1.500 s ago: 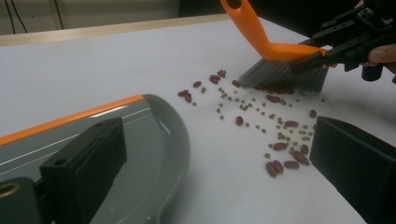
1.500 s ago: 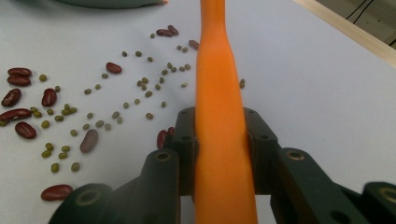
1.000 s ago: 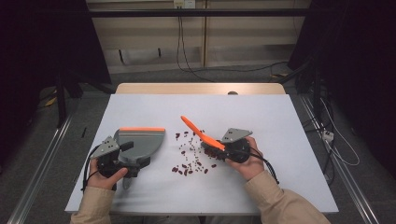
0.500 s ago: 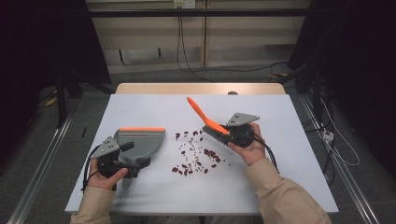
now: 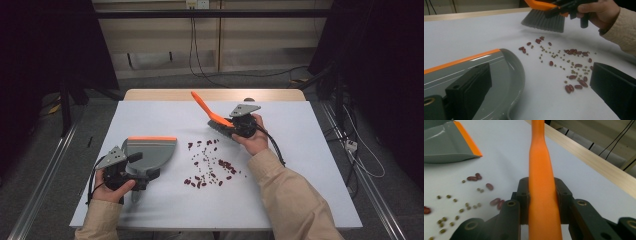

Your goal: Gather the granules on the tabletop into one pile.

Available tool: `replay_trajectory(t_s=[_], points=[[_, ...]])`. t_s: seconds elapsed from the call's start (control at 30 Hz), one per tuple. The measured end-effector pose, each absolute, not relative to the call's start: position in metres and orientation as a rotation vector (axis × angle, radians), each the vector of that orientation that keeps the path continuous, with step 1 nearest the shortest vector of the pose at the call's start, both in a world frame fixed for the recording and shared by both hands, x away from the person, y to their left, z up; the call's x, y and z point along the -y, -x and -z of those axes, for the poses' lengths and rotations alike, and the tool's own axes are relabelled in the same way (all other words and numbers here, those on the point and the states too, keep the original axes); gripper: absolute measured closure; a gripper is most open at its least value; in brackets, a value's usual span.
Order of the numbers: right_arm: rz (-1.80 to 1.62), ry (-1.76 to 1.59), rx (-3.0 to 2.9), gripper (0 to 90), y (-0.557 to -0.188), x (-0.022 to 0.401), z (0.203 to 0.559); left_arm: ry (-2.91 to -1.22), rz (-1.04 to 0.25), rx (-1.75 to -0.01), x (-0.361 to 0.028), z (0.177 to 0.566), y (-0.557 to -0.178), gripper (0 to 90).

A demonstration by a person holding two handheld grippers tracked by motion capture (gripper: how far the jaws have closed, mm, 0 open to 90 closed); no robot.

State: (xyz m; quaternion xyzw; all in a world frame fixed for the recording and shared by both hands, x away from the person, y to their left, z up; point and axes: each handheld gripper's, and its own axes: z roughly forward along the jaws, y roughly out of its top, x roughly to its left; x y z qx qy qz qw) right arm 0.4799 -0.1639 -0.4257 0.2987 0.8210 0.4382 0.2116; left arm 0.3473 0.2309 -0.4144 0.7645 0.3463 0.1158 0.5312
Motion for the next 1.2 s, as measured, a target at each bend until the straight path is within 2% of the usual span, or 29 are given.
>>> replay_trajectory(t_s=[0.2,0.33,1.2], points=[[-1.21,-0.779,-2.299,71.3,-0.504,0.15,0.433,-1.822,-0.282,-0.846,-0.233,0.416,-0.346,3.7],[-1.221,-0.766,-2.322,71.4,-0.507,0.142,0.439,-1.809,-0.292,-0.867,-0.239,0.416,-0.346,3.7],[-1.144,-0.478,-2.519,70.8,-0.431,0.136,0.431,-1.798,-0.311,-0.884,-0.247,0.418,-0.345,3.8]])
